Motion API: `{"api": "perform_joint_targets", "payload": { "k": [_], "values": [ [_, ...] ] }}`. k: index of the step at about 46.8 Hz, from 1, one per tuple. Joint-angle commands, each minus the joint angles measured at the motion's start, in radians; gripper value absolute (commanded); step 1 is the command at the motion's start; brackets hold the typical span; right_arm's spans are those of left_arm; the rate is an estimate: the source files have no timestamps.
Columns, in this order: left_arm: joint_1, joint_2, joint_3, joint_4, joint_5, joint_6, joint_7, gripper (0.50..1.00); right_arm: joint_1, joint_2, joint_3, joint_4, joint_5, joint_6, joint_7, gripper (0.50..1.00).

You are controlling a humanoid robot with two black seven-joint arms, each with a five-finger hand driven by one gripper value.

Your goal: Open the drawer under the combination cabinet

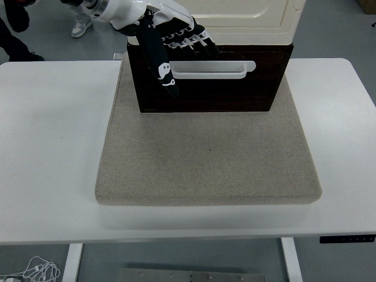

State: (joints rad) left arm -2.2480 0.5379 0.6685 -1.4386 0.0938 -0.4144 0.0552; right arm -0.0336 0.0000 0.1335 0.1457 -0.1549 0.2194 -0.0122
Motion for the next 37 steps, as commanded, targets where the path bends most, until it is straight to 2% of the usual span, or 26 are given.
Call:
{"api": "perform_joint_targets", "payload": {
  "k": [1,10,17,23,37],
  "values": [
    [0.004,-0.022,0.000,0.021,0.035,0.002,0.009,1.000,0.000,0.000,0.000,0.000,0.000,0.000,0.000,0.926],
    [0.037,-0.068,0.000,0.058,0.083,0.014,0.046,1.000,0.000,0.000,0.000,0.000,0.000,0.000,0.000,0.926],
    [0.067,-0.111,0.000,0.087,0.083,0.075,0.072,1.000,0.000,0.000,0.000,0.000,0.000,0.000,0.000,0.926],
    [0.076,-0.139,-0.001,0.095,0.081,0.091,0.089,1.000,0.000,0.000,0.000,0.000,0.000,0.000,0.000,0.926],
    [0.117,-0.196,-0.006,0.113,0.069,0.170,0.106,1.000,0.000,0.000,0.000,0.000,0.000,0.000,0.000,0.926]
  ]
}}
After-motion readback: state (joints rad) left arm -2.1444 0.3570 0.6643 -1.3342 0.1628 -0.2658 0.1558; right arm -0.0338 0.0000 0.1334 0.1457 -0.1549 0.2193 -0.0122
